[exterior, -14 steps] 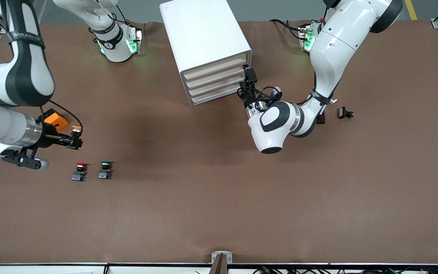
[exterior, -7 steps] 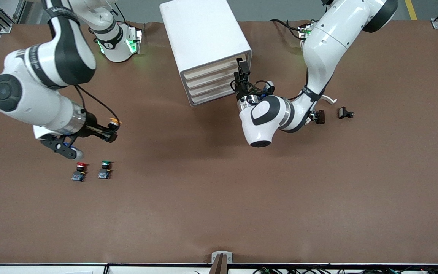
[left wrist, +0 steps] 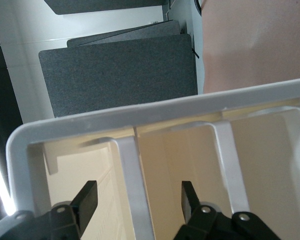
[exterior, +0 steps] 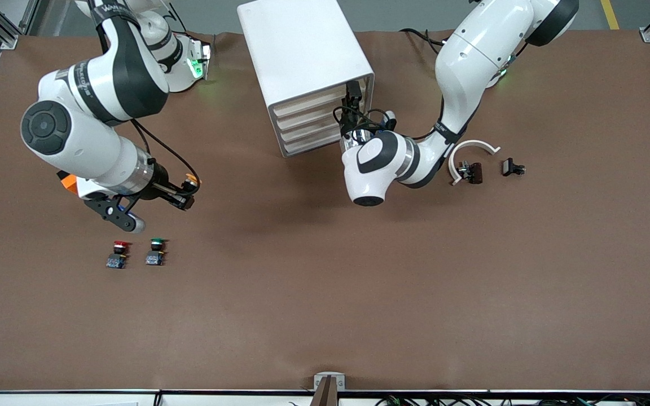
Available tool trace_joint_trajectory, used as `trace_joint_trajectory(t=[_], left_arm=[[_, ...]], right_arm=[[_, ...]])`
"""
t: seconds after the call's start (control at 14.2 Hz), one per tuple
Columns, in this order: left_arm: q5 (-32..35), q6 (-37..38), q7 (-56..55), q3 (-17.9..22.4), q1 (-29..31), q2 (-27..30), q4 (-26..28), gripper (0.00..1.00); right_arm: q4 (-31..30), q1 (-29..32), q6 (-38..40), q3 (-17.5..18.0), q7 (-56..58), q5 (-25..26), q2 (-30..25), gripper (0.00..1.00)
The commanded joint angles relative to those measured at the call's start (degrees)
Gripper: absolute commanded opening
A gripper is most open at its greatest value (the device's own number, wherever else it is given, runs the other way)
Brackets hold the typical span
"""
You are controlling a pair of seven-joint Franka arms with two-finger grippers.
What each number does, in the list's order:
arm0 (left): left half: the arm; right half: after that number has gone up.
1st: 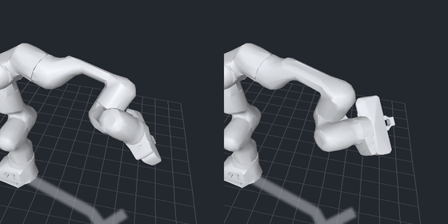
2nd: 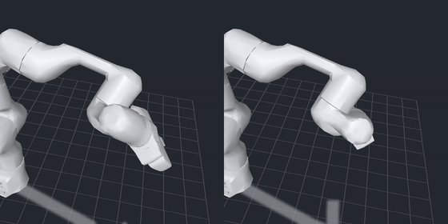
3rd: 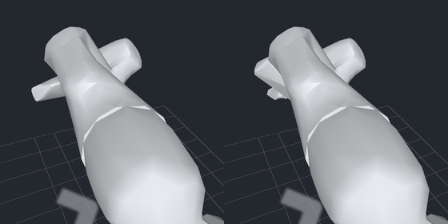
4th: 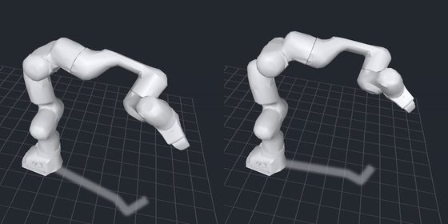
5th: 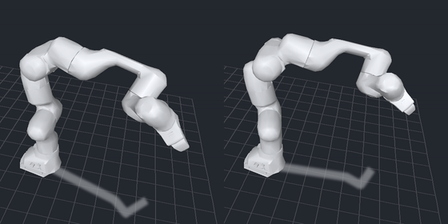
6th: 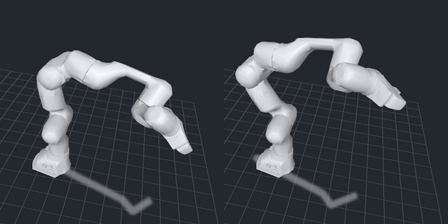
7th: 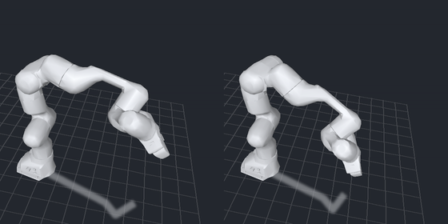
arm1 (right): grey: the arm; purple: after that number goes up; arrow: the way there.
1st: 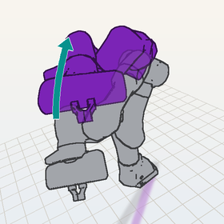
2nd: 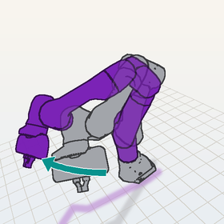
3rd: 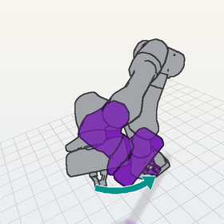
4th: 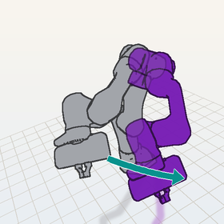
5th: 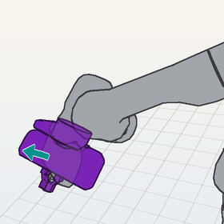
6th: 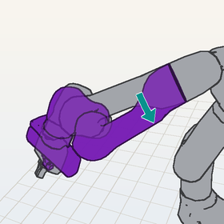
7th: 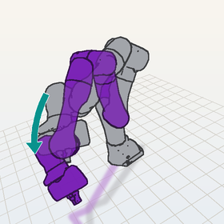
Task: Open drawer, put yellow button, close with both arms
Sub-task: 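Grip the drawer with the left gripper while the right gripper lifts the button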
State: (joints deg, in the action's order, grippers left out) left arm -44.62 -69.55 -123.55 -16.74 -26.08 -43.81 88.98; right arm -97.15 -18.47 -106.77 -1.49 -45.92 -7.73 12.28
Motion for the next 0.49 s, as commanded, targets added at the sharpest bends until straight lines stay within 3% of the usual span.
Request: trace_joint_trajectory(t=[0.0, 0.42], left_arm=[[-1.3, 0.3, -0.9, -0.2, -0.8, 0.0, 0.8, 0.59], [-1.3, 0.2, -0.6, -0.2, -0.7, 0.0, 0.8, 0.24]], right_arm=[[-0.8, -0.9, -0.6, -0.7, -1.4, -0.7, -0.7, 0.00], [-0.7, -0.9, -0.6, -0.7, -1.4, -0.7, -0.7, 0.00]])
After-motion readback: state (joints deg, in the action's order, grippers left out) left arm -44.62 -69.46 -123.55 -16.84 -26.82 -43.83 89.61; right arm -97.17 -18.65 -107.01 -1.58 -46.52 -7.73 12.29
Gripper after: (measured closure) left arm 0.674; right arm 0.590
